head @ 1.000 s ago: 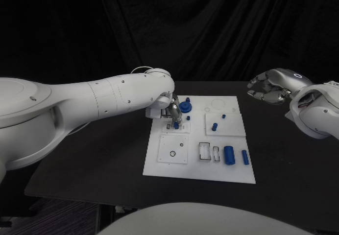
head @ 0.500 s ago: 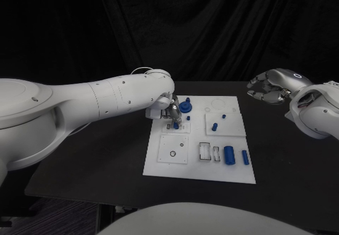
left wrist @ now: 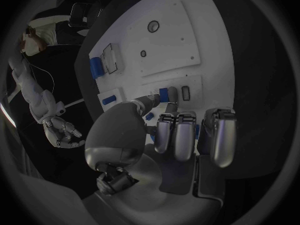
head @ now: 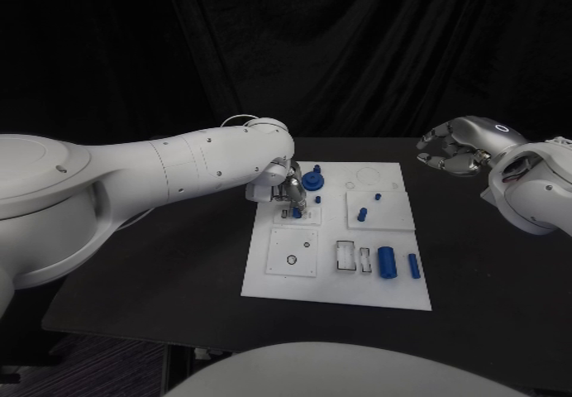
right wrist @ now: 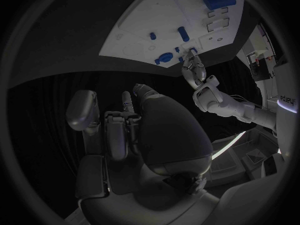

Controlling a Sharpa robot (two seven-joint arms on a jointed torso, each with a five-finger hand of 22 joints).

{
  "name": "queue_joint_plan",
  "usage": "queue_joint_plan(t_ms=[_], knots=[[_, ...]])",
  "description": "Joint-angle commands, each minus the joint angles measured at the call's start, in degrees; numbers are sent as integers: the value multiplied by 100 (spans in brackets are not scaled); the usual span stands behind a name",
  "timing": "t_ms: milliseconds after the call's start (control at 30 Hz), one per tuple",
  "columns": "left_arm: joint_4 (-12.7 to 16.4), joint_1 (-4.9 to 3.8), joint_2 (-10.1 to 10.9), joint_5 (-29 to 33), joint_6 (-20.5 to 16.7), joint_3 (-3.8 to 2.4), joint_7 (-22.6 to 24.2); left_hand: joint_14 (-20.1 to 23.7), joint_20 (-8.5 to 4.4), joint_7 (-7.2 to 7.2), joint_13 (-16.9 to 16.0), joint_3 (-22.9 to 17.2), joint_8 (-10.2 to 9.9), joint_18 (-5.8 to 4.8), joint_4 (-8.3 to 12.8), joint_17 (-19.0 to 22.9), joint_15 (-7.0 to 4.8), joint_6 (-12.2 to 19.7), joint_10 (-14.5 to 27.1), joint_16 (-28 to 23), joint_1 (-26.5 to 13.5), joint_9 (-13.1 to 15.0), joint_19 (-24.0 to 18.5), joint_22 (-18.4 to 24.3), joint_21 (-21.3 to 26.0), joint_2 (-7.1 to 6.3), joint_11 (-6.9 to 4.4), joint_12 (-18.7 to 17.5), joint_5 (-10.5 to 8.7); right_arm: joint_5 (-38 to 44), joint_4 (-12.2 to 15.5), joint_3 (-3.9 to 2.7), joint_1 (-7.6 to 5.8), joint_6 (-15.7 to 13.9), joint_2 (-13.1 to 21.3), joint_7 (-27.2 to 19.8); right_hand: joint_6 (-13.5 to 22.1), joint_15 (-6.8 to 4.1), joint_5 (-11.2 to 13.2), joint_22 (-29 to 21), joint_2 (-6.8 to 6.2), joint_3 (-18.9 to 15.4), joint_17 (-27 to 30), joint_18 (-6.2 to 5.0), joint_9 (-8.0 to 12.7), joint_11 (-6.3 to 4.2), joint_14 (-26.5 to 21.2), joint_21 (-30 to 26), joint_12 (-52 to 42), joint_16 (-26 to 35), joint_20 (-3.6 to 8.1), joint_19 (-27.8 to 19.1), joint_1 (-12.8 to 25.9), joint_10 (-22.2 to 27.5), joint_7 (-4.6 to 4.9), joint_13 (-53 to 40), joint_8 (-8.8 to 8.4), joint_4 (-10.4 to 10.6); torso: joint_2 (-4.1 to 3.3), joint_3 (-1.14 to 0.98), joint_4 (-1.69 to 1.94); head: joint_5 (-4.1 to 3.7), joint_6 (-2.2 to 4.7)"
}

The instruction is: Assemble the parts on the task board

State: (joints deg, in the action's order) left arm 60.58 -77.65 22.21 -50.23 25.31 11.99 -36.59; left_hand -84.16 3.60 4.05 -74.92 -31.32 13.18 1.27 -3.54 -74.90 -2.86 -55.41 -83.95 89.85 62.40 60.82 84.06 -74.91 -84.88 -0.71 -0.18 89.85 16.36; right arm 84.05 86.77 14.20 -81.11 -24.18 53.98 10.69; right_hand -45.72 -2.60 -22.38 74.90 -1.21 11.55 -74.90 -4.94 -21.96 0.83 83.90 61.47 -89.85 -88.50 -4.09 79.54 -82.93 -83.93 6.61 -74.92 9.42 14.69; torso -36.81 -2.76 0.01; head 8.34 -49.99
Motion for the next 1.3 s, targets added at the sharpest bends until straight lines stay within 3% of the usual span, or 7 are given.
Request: queue_joint_plan(t_ms=[33, 233, 300, 433, 867, 1300], knots=[[3, 49, -32, 48, 46, 8, 18, -584, 32, -15, -1508, -102, -41, 44, 138, -1510, 38, 23, -605, 15, 12, -3, 99, -1224, 26, 91, 29, 15, -2, 19, 1, -5, 12, 51, -3, 105, 9, 34, -37, 764, -42, 32, -1401, -55, 6, 52, 551, -18, -15, 40, 10, -48, -18, -607, 20, -1508, 0, -1, -2, 0, 1, -1, -1], [2, 78, -41, 48, -7, 8, 30, -584, 61, 9, -1508, 106, -134, 50, 86, -1510, 64, 35, -605, 15, -87, -39, 81, -1219, 56, 185, 56, 15, -281, 19, 1, -5, 12, 64, -2, 108, 9, 34, -37, 764, -42, 32, -1401, -55, 6, 52, 551, -18, -15, 40, 10, -48, -18, -607, 20, -1508, 0, -1, -3, 2, 2, -13, -1], [2, 85, -42, 48, -30, 8, 36, -584, 76, 25, -1508, 268, -233, 56, 6, -1510, 79, 62, -605, 15, -158, -95, 65, -1214, 81, 241, 72, 15, -501, 19, 1, -5, 12, 71, -1, 110, 9, 34, -37, 764, -42, 32, -1401, -55, 6, 52, 551, -18, -15, 40, 10, -48, -18, -607, 20, -1508, 0, -1, -4, 1, 2, -13, -1], [0, 94, -40, 48, -56, 8, 43, -584, 103, 63, -1508, 587, -416, 62, -166, -1510, 110, 62, -605, 15, -288, -225, 50, -1214, 111, 285, 106, 15, -668, 19, 1, -5, 12, 91, -1, 119, 9, 34, -37, 764, -42, 32, -1401, -55, 6, 52, 551, -18, -15, 40, 10, -48, -18, -607, 20, -1508, 0, -1, -4, 1, 2, -10, -1], [-26, 115, -27, 48, -77, 8, 51, -584, 163, 144, -1508, 1134, -726, 79, -524, -1510, 175, 54, -605, 15, -532, -476, 3, -1206, 189, 345, 182, 15, -853, 19, 0, -5, 12, 137, 3, 135, 21, 35, -36, 756, -46, 36, -1391, -61, 11, 54, 546, -54, -15, 56, 9, -61, -14, -607, 23, -1508, -7, -2, -2, 0, 4, -5, -1], [63, 132, 77, 48, -291, 8, 104, -584, 198, 166, -1508, 1558, -844, 83, -889, -1510, 207, -13, -605, 15, -844, -569, -1, -1219, 213, 437, 212, 15, -1106, 19, 5, -5, 12, 157, 18, 139, 29, 36, -36, 753, -49, 37, -1391, -63, 13, 55, 545, -65, -15, 57, 8, -65, -10, -607, 23, -1508, -11, -1, -2, 3, 4, -4, -1]])
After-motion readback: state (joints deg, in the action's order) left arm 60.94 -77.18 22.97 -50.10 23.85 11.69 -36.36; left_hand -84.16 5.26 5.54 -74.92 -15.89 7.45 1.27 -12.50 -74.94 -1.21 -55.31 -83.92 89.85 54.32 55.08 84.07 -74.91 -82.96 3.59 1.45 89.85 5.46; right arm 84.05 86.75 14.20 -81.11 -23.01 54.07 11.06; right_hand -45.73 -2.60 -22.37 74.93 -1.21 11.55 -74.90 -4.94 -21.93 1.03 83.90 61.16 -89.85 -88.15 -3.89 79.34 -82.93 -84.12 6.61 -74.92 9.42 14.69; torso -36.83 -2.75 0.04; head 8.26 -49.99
